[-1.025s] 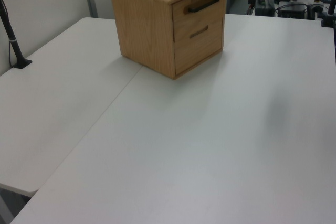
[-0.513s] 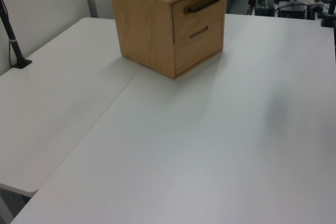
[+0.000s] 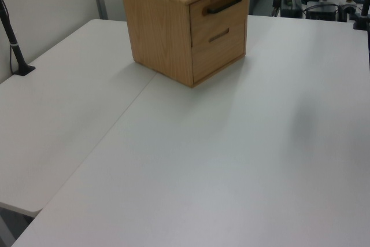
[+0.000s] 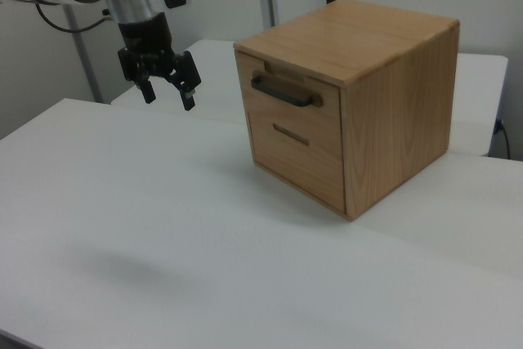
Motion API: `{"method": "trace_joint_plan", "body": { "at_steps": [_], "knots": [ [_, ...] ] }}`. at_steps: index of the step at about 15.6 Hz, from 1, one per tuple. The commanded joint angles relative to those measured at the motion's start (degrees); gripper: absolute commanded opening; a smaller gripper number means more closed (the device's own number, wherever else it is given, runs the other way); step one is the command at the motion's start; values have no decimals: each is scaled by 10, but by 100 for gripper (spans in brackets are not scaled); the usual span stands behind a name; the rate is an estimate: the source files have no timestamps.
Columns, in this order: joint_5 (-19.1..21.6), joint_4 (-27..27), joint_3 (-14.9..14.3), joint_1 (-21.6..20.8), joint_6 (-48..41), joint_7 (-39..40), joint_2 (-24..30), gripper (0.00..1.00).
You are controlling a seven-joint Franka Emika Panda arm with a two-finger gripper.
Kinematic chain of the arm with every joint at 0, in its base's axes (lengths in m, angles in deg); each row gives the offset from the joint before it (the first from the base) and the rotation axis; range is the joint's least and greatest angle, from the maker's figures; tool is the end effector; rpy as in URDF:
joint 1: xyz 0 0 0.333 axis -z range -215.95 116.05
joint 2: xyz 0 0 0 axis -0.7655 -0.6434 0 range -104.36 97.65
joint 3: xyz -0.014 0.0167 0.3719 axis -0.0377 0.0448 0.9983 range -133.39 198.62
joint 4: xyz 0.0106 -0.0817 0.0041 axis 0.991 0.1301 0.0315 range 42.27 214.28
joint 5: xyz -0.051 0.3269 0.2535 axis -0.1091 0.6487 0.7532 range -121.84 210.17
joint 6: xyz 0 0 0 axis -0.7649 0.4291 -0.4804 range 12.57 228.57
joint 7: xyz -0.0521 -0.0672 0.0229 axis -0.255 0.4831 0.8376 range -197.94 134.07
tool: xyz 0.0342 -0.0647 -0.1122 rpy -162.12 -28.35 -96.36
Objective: Open the drawer by sliding it
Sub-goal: 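Move the open gripper down toward the black handle of the upper drawer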
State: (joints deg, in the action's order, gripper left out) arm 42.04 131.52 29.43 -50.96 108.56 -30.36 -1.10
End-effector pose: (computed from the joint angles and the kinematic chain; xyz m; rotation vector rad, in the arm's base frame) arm 0.5743 -0.0271 0.6565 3.1026 -0.0135 0.1065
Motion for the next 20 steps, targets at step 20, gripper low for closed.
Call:
{"method": "trace_joint_plan", "body": {
  "at_steps": [20],
  "knots": [
    [247,14,1,99,353,-578,-87,72]
  ]
}}
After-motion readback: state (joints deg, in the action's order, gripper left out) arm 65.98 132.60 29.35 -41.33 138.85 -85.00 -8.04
